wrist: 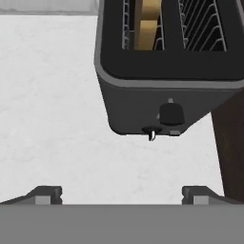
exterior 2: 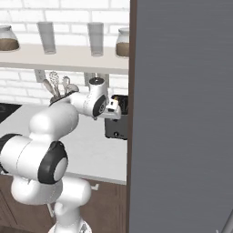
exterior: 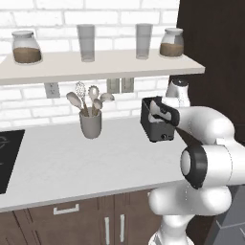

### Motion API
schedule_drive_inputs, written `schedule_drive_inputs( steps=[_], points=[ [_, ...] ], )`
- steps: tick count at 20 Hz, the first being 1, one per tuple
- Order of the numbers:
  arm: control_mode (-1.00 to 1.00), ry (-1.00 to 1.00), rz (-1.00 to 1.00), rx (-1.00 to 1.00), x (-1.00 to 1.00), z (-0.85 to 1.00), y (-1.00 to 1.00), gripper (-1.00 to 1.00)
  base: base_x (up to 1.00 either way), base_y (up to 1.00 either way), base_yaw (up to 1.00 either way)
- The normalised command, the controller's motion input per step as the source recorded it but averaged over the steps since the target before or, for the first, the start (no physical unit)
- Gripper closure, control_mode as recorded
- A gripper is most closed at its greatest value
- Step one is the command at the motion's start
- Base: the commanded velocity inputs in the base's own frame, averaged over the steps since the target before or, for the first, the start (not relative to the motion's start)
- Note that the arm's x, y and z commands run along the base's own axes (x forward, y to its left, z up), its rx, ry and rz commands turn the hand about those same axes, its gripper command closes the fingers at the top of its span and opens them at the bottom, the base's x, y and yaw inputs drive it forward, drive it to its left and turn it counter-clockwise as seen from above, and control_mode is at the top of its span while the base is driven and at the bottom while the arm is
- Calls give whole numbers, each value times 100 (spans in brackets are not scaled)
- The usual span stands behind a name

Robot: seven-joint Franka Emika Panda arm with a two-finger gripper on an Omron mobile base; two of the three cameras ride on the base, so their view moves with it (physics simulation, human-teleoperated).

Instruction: Start the toaster. Once the lever pops up, take the bread to the plate on the dining counter.

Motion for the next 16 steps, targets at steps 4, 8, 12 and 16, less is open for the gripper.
schedule_drive_inputs(
  steps=[4,8,12,16],
  points=[
    [-100,0,0,0,22,-21,-6,-100,0,0,0],
    [-100,0,0,0,22,-19,-16,-100,0,0,0],
    [-100,0,0,0,27,-13,-6,-100,0,0,0],
    [-100,0,0,0,27,-9,0,-100,0,0,0]
  ],
)
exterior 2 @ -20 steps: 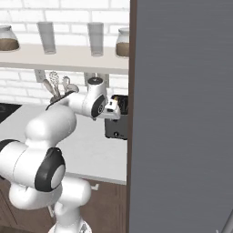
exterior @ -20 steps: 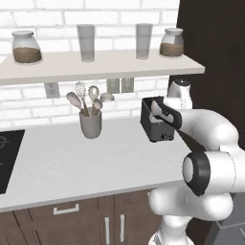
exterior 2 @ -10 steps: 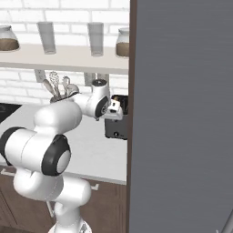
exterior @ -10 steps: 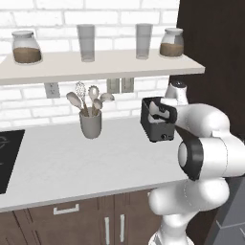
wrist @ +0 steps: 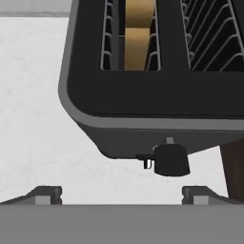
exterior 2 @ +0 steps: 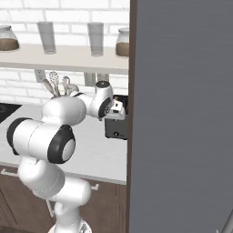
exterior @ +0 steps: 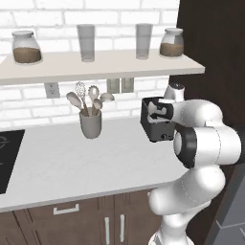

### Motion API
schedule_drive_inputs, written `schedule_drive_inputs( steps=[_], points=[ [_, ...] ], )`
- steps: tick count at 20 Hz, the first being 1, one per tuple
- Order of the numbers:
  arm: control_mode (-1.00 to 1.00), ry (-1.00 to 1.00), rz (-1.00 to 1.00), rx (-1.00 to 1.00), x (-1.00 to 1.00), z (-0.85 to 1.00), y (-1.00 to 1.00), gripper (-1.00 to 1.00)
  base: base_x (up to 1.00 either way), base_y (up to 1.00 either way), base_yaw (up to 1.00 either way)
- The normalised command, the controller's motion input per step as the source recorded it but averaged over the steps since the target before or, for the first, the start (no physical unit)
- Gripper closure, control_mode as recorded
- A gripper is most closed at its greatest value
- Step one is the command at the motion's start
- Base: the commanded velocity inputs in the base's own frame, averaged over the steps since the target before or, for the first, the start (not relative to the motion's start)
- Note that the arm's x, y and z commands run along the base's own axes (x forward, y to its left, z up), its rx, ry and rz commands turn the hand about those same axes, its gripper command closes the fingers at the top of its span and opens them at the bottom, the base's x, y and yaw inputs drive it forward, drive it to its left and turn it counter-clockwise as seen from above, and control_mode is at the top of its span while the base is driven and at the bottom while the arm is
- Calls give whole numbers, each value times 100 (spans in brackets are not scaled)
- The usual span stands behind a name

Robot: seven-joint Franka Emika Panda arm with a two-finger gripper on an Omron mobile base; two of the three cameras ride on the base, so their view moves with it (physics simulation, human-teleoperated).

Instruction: Start the toaster. Once the lever pops up, take the bread to the plate on the dining counter.

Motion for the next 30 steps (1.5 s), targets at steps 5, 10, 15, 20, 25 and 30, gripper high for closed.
schedule_drive_inputs(
  steps=[5,10,15,20,25,30],
  points=[
    [-100,0,0,0,24,-8,0,-100,0,0,0],
    [-100,0,0,0,21,-17,0,-100,0,0,0],
    [-100,0,0,0,-1,-49,0,-100,0,0,0],
    [-100,0,0,-2,-14,-78,0,-100,0,0,0],
    [-100,0,0,-3,-24,-86,1,-100,0,0,0],
    [-100,0,1,-5,-38,-98,11,-100,0,0,0]
  ],
)
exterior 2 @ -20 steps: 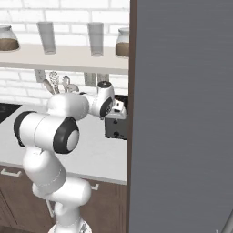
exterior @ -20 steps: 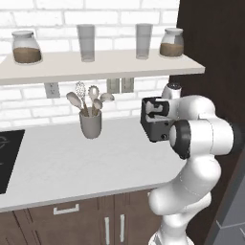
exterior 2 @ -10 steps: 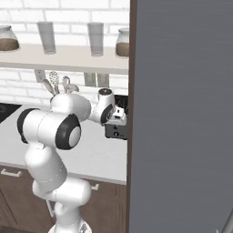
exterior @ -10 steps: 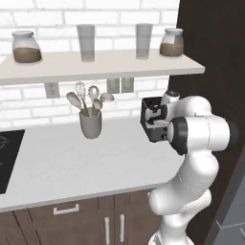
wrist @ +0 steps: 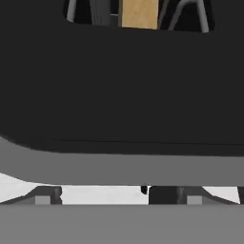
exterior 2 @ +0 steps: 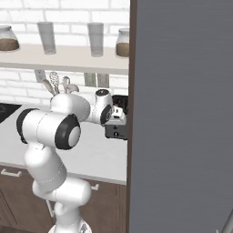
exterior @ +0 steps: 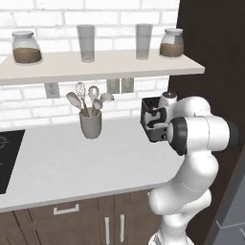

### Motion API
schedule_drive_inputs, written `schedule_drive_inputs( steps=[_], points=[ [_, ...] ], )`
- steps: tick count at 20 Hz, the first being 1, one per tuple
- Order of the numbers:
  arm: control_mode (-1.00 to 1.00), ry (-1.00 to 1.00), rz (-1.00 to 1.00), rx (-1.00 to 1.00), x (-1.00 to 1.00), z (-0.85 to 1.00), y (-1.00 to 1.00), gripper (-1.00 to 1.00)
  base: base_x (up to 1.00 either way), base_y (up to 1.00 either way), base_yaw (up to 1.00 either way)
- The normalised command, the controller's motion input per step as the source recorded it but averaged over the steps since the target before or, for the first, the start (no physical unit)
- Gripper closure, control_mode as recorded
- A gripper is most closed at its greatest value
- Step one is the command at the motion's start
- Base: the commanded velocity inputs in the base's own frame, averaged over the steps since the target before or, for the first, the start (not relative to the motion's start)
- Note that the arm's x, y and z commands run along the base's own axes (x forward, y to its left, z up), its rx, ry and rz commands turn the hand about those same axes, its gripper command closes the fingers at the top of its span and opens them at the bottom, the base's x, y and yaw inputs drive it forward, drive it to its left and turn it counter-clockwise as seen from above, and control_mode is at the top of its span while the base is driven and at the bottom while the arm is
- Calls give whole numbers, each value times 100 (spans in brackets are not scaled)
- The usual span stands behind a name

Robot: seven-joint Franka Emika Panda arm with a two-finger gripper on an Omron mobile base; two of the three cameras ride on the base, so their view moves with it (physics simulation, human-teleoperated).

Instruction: Start the toaster. Once the lever pops up, take the bread to the plate on the dining counter.

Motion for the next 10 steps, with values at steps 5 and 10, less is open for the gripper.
schedule_drive_inputs(
  steps=[5,10],
  points=[
    [-100,-5,4,-4,-72,-82,30,-100,0,0,0],
    [-100,-17,4,0,-98,-34,16,-100,0,0,0]
  ],
)
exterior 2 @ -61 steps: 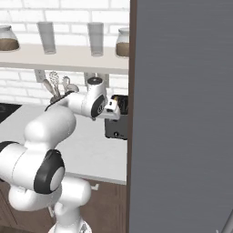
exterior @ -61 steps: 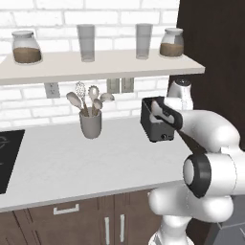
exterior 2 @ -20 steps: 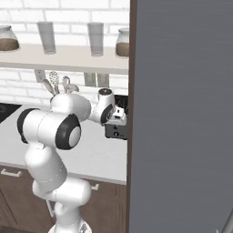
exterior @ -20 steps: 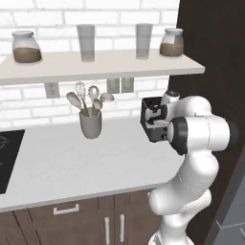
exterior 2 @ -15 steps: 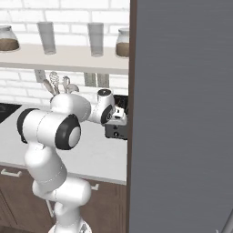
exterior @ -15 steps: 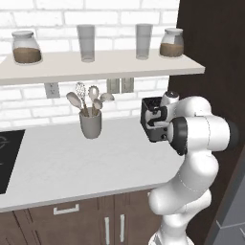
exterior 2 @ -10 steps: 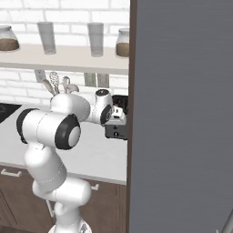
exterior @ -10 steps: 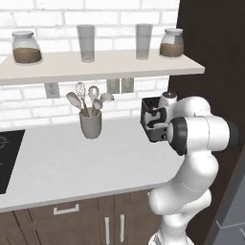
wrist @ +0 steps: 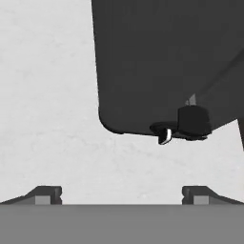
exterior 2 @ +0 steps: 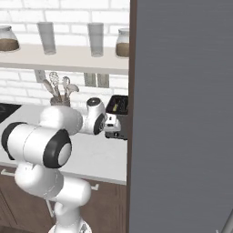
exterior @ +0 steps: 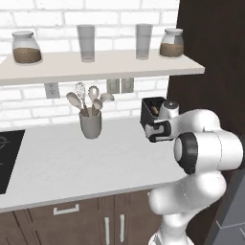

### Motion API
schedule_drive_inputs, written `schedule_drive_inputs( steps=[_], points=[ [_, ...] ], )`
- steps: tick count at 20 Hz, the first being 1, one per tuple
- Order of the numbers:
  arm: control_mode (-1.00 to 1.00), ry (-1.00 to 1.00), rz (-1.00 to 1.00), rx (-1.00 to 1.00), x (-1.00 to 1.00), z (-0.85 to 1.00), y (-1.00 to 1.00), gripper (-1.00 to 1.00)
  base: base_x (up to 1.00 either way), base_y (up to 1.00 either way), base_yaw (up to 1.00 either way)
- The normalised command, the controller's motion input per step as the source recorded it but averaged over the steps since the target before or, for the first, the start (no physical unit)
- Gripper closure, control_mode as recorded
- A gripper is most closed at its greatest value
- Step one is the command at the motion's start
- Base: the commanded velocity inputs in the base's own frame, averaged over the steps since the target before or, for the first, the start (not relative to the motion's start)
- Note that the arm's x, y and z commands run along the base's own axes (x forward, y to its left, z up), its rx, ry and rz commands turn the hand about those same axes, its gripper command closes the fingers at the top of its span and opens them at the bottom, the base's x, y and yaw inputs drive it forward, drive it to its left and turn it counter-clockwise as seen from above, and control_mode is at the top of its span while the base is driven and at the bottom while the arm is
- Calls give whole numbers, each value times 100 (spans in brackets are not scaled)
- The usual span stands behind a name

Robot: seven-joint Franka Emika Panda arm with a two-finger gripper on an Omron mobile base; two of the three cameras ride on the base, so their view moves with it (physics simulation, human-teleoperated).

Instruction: Start the toaster. Once the lever pops up, take the bread to the plate on the dining counter.

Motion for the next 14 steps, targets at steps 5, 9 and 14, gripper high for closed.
schedule_drive_inputs(
  steps=[5,9,14],
  points=[
    [-100,-22,8,0,-93,4,25,-100,0,0,0],
    [-100,-30,9,0,-44,53,34,-100,0,0,0],
    [-100,-22,12,-2,-3,81,45,-100,0,0,0]
  ],
)
